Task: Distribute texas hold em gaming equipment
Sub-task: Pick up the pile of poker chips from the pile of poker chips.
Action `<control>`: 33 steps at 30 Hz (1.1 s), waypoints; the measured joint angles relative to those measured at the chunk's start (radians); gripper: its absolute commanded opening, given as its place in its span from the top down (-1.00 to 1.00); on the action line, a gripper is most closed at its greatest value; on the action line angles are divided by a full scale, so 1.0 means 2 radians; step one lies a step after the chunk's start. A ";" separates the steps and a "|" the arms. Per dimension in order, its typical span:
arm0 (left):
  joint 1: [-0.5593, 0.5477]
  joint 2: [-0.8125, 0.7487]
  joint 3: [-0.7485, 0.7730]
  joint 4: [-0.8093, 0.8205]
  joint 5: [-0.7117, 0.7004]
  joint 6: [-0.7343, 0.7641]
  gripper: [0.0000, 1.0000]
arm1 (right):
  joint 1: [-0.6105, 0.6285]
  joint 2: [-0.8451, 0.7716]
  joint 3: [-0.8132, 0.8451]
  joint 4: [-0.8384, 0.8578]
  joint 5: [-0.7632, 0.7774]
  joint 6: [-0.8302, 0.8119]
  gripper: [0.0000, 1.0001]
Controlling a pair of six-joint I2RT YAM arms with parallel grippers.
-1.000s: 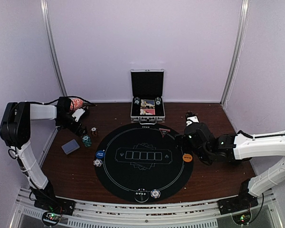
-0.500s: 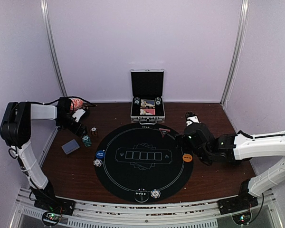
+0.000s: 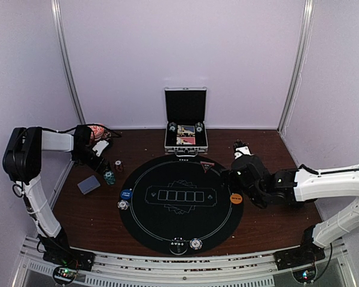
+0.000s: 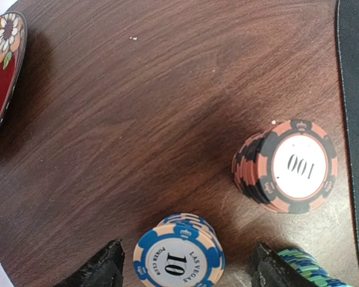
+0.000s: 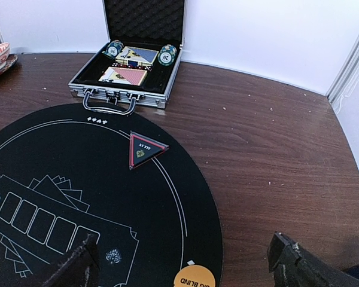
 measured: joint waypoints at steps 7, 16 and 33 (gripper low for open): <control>0.000 0.000 0.000 0.000 0.003 0.001 -0.38 | 0.001 0.002 0.000 0.000 0.002 0.000 -1.00; 0.000 0.000 0.000 0.001 0.002 0.000 -0.22 | 0.001 0.003 0.000 0.000 0.004 0.000 -1.00; 0.000 0.000 0.000 0.002 -0.001 -0.002 0.22 | 0.001 0.010 0.001 0.000 0.006 0.000 -1.00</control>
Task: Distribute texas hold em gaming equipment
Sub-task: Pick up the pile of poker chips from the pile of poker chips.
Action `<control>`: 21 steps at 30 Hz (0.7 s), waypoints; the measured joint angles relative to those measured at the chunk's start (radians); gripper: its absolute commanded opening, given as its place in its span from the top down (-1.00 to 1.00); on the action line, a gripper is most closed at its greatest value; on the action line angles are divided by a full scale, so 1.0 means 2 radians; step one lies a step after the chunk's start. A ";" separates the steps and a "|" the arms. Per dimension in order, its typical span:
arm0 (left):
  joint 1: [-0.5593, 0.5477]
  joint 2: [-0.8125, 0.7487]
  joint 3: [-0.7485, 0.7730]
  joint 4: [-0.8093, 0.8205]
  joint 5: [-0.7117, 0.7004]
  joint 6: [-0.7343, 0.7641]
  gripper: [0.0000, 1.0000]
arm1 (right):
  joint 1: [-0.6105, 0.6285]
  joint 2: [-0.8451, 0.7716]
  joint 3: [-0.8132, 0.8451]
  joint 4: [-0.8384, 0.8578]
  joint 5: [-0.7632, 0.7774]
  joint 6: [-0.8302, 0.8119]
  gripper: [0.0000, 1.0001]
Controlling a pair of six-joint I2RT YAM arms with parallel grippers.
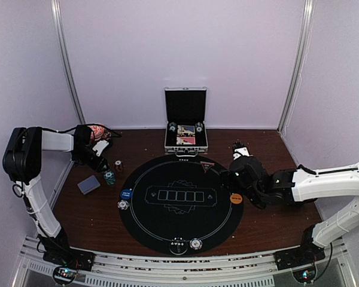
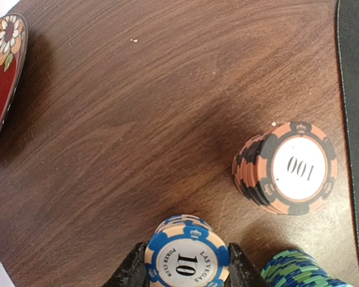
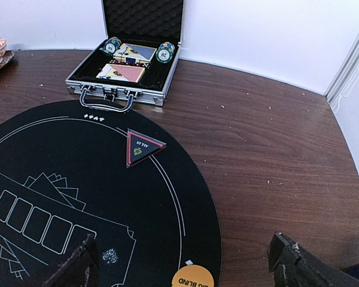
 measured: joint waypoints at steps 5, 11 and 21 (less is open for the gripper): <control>0.000 -0.002 0.000 0.003 -0.008 -0.002 0.22 | 0.000 0.000 0.000 0.000 0.000 0.000 -1.00; 0.000 -0.027 -0.004 0.005 -0.014 -0.003 0.22 | 0.000 0.000 0.000 0.000 0.001 0.000 -1.00; 0.000 -0.081 -0.005 0.002 -0.011 -0.003 0.23 | 0.002 0.010 0.004 0.000 0.002 0.000 -1.00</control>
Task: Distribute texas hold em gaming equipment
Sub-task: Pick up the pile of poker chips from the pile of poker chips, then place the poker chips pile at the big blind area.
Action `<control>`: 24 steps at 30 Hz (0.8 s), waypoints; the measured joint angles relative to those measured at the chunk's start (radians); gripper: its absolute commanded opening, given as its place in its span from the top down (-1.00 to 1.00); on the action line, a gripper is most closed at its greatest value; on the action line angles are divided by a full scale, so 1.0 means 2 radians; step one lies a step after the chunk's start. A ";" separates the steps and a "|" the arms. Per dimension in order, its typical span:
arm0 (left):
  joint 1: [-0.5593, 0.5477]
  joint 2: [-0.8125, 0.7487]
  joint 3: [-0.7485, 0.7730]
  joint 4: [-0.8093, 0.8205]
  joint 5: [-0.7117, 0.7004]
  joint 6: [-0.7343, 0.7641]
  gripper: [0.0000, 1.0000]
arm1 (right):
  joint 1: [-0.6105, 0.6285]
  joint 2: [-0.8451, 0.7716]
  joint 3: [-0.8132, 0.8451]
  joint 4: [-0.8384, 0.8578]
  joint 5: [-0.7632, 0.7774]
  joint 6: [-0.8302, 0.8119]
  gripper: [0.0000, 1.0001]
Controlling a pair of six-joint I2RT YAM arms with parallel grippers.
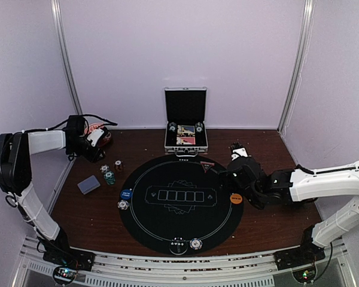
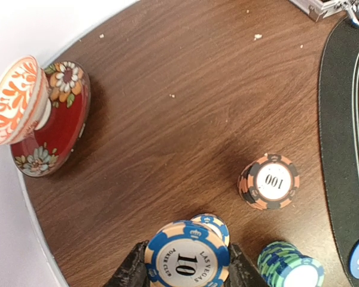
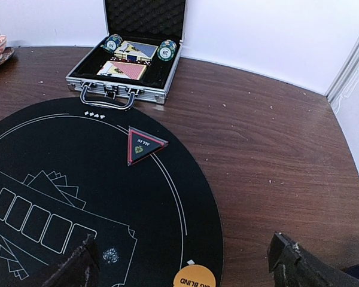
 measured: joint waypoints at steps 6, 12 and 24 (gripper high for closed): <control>-0.013 -0.019 0.000 -0.010 0.001 0.002 0.23 | 0.000 0.005 0.003 0.000 0.002 0.000 -1.00; -0.082 -0.025 0.010 -0.026 0.000 0.005 0.23 | 0.000 0.006 0.003 0.000 0.011 0.001 -1.00; -0.281 0.075 0.192 -0.093 0.005 0.003 0.24 | -0.034 -0.003 0.002 -0.011 0.022 0.018 -1.00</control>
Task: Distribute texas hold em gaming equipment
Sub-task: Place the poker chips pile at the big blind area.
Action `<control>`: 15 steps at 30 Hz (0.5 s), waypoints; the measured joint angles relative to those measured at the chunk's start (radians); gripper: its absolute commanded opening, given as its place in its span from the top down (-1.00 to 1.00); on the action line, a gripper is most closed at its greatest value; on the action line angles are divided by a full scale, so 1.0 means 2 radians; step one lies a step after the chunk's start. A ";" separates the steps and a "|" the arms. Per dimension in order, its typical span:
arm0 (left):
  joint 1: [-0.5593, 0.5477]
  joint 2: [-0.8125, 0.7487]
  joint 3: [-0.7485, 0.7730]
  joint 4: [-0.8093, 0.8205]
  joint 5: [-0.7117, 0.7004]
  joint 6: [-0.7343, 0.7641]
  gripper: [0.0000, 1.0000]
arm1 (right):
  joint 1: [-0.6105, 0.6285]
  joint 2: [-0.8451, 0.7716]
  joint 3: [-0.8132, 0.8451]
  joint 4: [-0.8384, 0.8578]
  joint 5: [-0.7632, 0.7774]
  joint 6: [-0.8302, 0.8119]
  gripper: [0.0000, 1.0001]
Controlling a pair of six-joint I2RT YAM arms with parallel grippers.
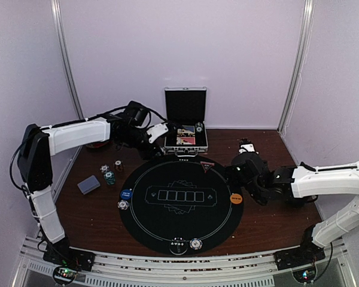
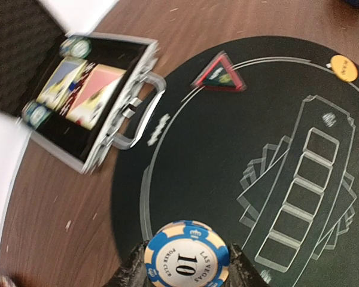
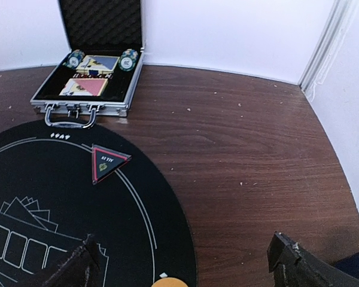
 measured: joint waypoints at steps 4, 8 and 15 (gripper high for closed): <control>-0.057 0.062 0.069 -0.014 -0.003 -0.002 0.25 | -0.026 -0.025 -0.010 -0.001 0.000 0.013 -1.00; -0.112 0.133 0.149 -0.032 -0.007 -0.004 0.25 | -0.048 -0.055 -0.023 -0.002 0.002 0.025 -1.00; -0.175 0.229 0.275 -0.055 -0.010 -0.005 0.25 | -0.070 -0.095 -0.038 -0.010 0.012 0.039 -1.00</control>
